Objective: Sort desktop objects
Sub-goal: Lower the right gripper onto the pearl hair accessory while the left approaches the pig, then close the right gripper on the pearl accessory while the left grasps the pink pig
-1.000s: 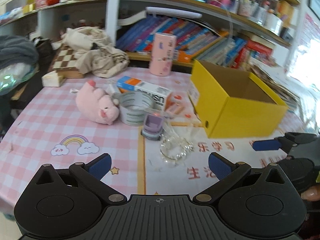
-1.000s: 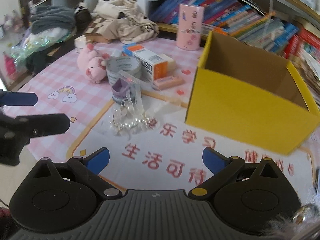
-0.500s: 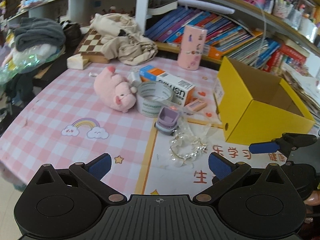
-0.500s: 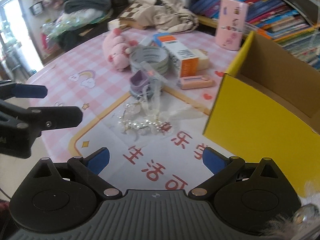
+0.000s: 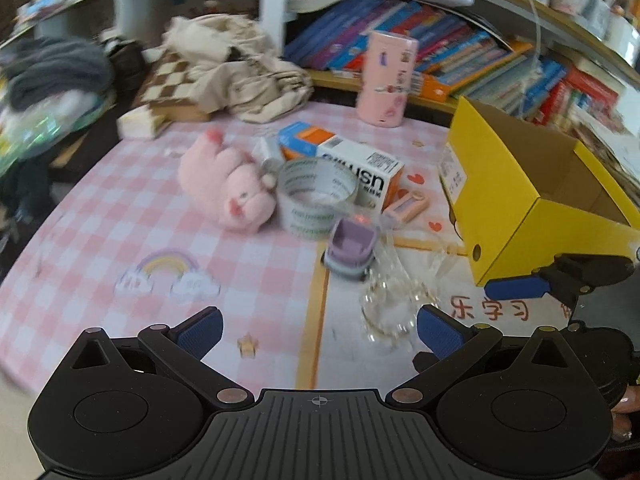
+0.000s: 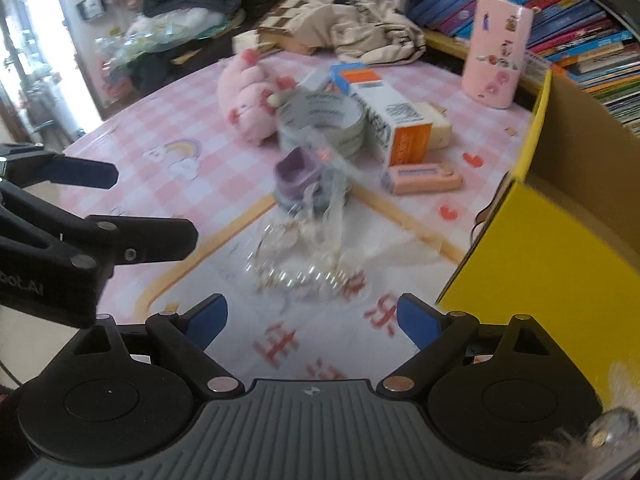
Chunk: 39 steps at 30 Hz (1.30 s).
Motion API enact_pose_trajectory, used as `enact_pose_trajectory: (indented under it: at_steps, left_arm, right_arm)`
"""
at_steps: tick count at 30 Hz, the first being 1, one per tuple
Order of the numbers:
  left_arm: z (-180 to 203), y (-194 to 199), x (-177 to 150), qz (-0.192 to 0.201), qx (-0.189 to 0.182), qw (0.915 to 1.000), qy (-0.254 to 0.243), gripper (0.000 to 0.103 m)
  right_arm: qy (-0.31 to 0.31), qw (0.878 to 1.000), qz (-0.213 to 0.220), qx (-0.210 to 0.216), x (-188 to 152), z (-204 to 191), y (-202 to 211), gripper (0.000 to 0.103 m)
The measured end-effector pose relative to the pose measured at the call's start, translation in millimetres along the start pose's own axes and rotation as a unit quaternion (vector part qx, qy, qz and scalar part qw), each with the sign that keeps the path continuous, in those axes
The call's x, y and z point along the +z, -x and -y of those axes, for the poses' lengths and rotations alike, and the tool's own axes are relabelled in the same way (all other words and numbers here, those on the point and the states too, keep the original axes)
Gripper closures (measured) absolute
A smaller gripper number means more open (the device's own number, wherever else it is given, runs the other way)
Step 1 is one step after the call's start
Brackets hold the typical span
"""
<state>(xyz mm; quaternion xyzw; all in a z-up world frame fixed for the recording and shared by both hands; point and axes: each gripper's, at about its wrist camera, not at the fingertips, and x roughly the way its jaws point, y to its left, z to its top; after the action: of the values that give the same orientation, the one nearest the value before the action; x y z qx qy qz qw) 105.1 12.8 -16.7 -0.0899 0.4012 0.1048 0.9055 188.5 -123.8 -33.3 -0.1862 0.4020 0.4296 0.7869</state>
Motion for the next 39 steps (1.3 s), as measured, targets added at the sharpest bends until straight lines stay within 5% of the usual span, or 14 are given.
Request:
enact_pose_trajectory:
  at_steps: [9, 23, 30, 39]
  left_arm:
    - [-43, -28, 29, 0.004, -0.049, 0.9979, -0.042, 0.0]
    - [-107, -84, 69, 0.007, -0.041, 0.9991, 0.004, 0.0]
    - [-123, -115, 84, -0.002, -0.047, 0.9978, 0.047, 0.0]
    - [-128, -132, 82, -0.009, -0.081, 0.9946, 0.064, 0.0]
  right_arm:
    - [-0.065, 0.996, -0.008, -0.066, 18, -15, -23, 0.01]
    - [-0.112, 0.984, -0.036, -0.138, 36, -28, -52, 0.01]
    - [-0.116, 0.982, -0.068, -0.131, 38, -24, -64, 0.01]
    - [-0.119, 0.985, -0.059, -0.108, 39, -23, -63, 0.034]
